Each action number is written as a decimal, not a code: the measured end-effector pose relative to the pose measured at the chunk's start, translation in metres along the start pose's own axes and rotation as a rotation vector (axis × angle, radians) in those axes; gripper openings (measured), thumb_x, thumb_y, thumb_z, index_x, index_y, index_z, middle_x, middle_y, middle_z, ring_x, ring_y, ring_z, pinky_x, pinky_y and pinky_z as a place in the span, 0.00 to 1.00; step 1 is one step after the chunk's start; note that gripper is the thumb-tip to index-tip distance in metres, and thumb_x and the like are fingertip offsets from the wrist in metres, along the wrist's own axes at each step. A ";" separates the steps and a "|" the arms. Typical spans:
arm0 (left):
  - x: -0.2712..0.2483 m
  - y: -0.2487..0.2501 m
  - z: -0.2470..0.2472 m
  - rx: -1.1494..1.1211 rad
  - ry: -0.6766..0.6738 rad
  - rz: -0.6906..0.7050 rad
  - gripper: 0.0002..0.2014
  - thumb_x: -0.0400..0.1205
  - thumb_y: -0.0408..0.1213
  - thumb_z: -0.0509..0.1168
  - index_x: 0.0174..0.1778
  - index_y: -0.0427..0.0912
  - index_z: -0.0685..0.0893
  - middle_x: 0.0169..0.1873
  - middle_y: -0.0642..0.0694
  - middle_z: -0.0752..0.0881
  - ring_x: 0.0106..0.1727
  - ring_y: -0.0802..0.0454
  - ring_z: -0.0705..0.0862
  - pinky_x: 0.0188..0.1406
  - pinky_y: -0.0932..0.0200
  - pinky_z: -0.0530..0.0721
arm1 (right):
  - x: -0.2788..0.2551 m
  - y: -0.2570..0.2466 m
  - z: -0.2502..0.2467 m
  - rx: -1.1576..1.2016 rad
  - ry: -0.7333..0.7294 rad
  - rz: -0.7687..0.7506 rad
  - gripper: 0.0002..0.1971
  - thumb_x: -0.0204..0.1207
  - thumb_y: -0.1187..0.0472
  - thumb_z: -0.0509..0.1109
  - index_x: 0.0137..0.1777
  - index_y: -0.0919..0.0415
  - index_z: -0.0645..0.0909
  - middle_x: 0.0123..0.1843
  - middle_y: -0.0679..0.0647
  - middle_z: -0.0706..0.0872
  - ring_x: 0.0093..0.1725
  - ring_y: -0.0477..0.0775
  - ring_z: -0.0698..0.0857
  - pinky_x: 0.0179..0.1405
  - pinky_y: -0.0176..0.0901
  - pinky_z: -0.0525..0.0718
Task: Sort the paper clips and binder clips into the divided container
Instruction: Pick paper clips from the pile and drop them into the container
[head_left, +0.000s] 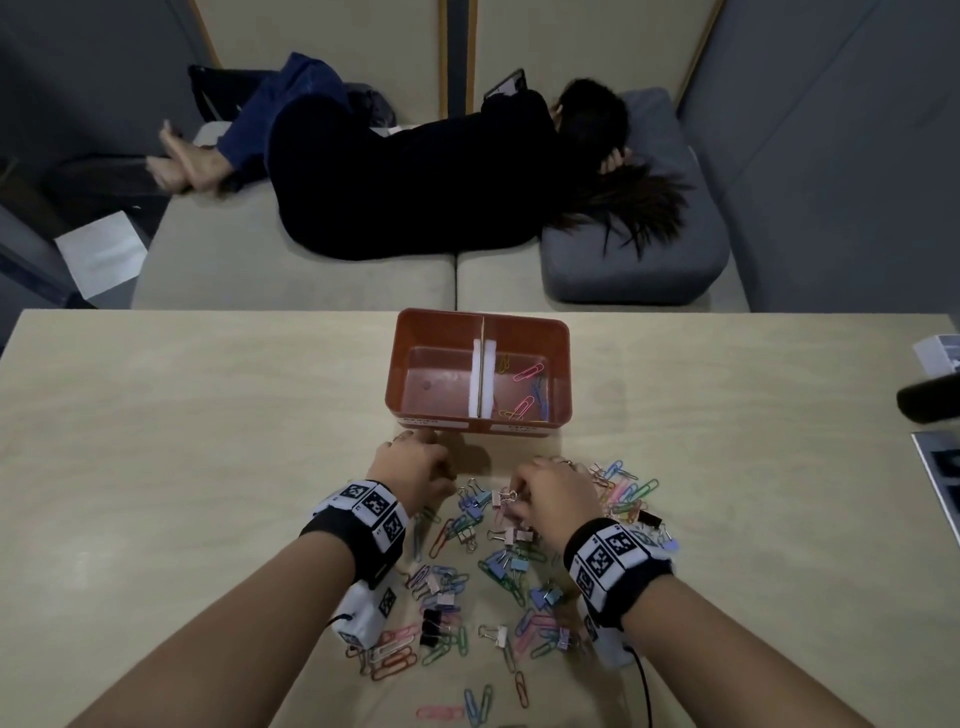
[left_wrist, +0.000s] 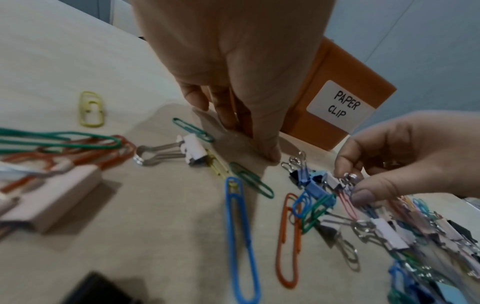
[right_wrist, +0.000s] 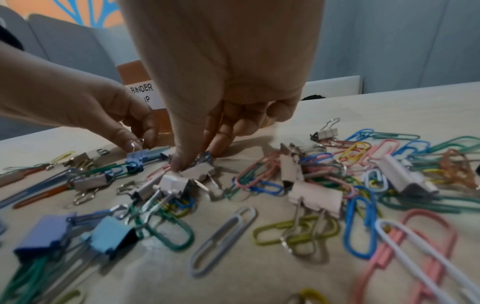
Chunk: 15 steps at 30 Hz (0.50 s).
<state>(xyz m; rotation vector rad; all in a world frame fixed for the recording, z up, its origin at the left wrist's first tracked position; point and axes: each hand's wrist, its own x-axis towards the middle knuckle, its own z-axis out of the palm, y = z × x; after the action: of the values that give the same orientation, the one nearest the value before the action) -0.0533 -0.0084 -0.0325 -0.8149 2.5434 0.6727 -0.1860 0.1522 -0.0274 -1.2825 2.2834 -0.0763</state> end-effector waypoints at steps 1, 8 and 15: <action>0.000 -0.001 0.001 -0.002 0.006 -0.005 0.11 0.75 0.52 0.68 0.50 0.54 0.84 0.56 0.51 0.78 0.61 0.48 0.77 0.62 0.48 0.75 | 0.001 0.000 0.000 0.027 -0.006 0.010 0.09 0.73 0.48 0.72 0.50 0.48 0.81 0.50 0.45 0.86 0.56 0.51 0.80 0.61 0.50 0.71; -0.004 -0.003 0.003 0.005 0.012 -0.034 0.09 0.77 0.53 0.65 0.45 0.53 0.83 0.52 0.52 0.79 0.58 0.49 0.75 0.58 0.50 0.71 | 0.003 -0.001 0.000 0.094 -0.045 0.071 0.05 0.75 0.56 0.71 0.49 0.50 0.85 0.45 0.47 0.90 0.50 0.51 0.85 0.62 0.47 0.80; -0.021 -0.013 -0.004 -0.162 0.138 -0.047 0.07 0.78 0.48 0.67 0.48 0.52 0.83 0.47 0.54 0.88 0.53 0.49 0.83 0.56 0.53 0.77 | -0.007 0.009 -0.007 0.160 -0.011 0.090 0.05 0.77 0.58 0.69 0.49 0.54 0.86 0.46 0.50 0.90 0.47 0.51 0.86 0.52 0.43 0.84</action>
<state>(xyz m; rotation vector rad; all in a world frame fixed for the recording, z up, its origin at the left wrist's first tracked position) -0.0307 -0.0109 -0.0230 -1.0039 2.6078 0.8425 -0.1933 0.1617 -0.0209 -1.0952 2.2722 -0.2154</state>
